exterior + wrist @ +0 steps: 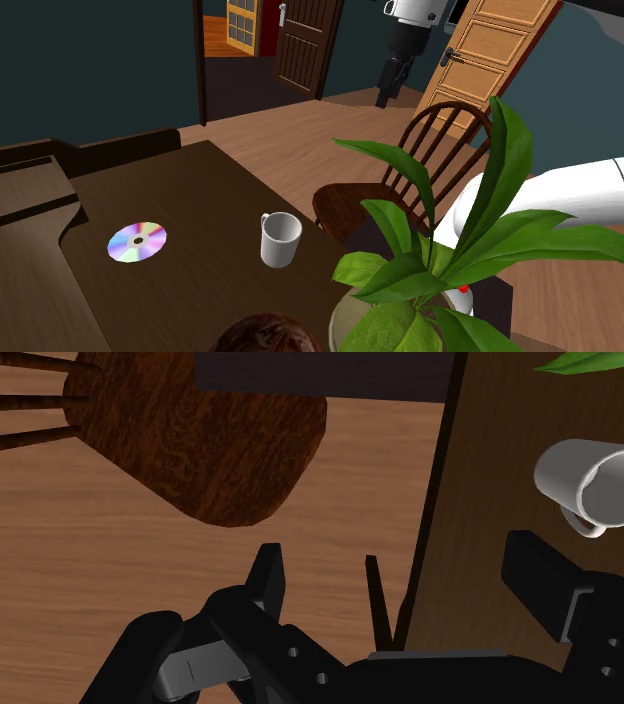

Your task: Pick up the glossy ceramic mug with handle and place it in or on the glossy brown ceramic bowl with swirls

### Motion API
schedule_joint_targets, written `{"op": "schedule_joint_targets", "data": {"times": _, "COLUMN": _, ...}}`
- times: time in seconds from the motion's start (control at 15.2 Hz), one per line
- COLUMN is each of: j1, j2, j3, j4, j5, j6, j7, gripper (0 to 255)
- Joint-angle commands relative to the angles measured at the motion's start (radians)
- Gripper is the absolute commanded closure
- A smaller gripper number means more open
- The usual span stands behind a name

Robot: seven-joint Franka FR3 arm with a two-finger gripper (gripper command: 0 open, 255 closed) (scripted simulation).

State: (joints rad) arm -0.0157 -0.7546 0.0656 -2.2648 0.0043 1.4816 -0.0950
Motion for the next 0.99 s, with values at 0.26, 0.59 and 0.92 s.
{"op": "schedule_joint_targets", "data": {"times": 0.26, "j1": 0.026, "j2": -0.005, "j3": 0.076, "j4": -0.080, "j5": 0.052, "j6": 0.076, "j7": 0.081, "gripper": 0}}
{"op": "schedule_joint_targets", "data": {"times": 0.59, "j1": 0.061, "j2": 0.019, "j3": 0.177, "j4": -0.154, "j5": 0.116, "j6": 0.181, "j7": 0.181, "gripper": 0}}
{"op": "schedule_joint_targets", "data": {"times": 0.92, "j1": 0.092, "j2": 0.082, "j3": 0.284, "j4": -0.198, "j5": 0.174, "j6": 0.295, "j7": 0.282, "gripper": 0}}
